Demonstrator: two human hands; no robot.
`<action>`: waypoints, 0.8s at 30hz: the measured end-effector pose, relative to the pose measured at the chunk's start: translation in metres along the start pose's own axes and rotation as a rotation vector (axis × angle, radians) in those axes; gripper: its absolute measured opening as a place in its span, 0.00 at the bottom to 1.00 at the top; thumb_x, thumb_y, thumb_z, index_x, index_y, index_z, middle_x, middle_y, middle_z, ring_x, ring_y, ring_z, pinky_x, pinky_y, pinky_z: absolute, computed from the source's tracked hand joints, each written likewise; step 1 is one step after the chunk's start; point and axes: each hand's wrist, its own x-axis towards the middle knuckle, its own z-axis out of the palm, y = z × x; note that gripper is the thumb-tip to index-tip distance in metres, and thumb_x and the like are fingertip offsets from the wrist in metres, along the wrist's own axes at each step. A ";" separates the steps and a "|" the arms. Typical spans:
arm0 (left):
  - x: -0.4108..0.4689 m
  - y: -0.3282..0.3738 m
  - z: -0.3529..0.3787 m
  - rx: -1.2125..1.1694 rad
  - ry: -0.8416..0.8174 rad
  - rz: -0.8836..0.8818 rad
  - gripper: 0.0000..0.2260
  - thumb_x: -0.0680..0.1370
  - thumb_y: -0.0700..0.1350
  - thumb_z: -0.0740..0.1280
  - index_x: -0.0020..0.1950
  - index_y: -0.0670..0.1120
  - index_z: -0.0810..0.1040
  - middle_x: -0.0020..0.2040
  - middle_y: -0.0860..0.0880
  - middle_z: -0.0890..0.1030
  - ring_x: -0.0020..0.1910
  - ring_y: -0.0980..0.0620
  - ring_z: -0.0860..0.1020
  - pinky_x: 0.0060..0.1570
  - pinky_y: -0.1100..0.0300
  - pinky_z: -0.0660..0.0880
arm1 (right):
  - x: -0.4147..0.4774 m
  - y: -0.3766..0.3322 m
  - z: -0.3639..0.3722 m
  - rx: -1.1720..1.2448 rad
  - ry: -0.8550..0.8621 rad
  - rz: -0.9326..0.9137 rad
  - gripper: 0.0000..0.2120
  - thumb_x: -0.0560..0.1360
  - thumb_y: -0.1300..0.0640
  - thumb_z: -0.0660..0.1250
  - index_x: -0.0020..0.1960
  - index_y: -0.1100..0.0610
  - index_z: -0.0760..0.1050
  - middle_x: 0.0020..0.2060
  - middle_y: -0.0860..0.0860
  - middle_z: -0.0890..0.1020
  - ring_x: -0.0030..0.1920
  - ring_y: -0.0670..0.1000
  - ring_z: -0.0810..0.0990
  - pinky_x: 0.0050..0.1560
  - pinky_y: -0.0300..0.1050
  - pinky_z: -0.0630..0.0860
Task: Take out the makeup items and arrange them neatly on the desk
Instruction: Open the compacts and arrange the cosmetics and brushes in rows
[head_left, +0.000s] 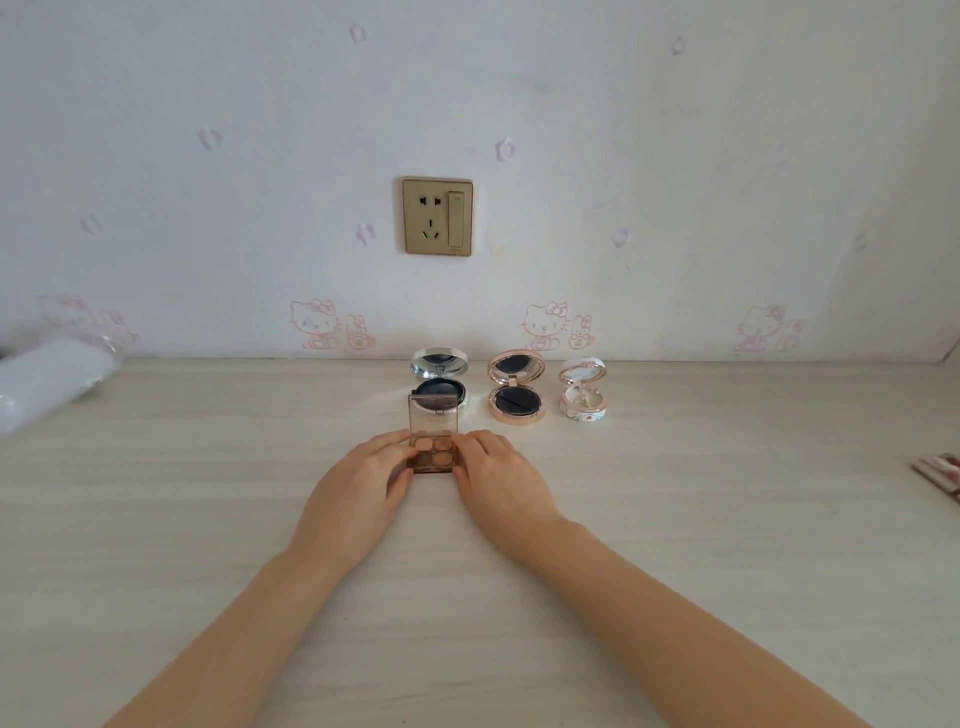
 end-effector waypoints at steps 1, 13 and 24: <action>0.000 0.000 0.000 0.002 0.001 -0.003 0.12 0.77 0.39 0.67 0.59 0.48 0.80 0.64 0.53 0.77 0.61 0.52 0.76 0.60 0.59 0.71 | 0.000 0.000 -0.002 0.000 -0.007 0.001 0.19 0.80 0.56 0.57 0.70 0.58 0.65 0.63 0.55 0.73 0.65 0.56 0.69 0.64 0.49 0.67; -0.012 0.024 0.001 0.076 0.032 0.050 0.16 0.74 0.41 0.69 0.62 0.50 0.78 0.63 0.57 0.77 0.62 0.57 0.73 0.58 0.58 0.75 | -0.055 0.032 -0.042 -0.064 -0.064 -0.022 0.22 0.81 0.54 0.54 0.74 0.57 0.60 0.69 0.52 0.68 0.71 0.52 0.63 0.69 0.42 0.62; -0.019 0.152 0.053 -0.056 -0.041 0.264 0.13 0.75 0.41 0.68 0.59 0.49 0.80 0.54 0.54 0.80 0.57 0.60 0.73 0.50 0.65 0.71 | -0.157 0.116 -0.116 -0.221 0.026 0.100 0.21 0.81 0.55 0.56 0.73 0.57 0.63 0.68 0.52 0.70 0.72 0.52 0.64 0.68 0.42 0.63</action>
